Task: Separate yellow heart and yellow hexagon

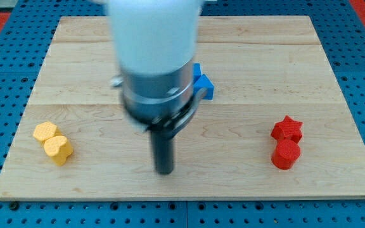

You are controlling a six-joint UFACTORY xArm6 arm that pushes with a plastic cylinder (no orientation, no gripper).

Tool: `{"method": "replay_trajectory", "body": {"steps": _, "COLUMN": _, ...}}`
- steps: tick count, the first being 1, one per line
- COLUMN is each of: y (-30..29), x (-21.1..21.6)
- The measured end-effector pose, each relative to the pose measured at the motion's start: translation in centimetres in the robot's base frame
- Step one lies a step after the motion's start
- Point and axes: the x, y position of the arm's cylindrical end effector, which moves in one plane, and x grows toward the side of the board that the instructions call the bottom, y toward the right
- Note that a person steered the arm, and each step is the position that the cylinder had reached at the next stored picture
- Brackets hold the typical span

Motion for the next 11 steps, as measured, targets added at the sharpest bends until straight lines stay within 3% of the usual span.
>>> {"method": "replay_trajectory", "body": {"steps": 1, "y": -8.6, "x": 0.3}}
{"method": "replay_trajectory", "body": {"steps": 2, "y": -14.7, "x": -3.3}}
{"method": "replay_trajectory", "body": {"steps": 4, "y": -13.9, "x": -4.7}}
{"method": "replay_trajectory", "body": {"steps": 5, "y": -17.5, "x": -3.0}}
{"method": "replay_trajectory", "body": {"steps": 6, "y": -21.3, "x": -5.5}}
{"method": "replay_trajectory", "body": {"steps": 8, "y": -19.5, "x": -10.0}}
{"method": "replay_trajectory", "body": {"steps": 10, "y": -13.6, "x": -12.4}}
{"method": "replay_trajectory", "body": {"steps": 11, "y": -20.1, "x": -12.5}}
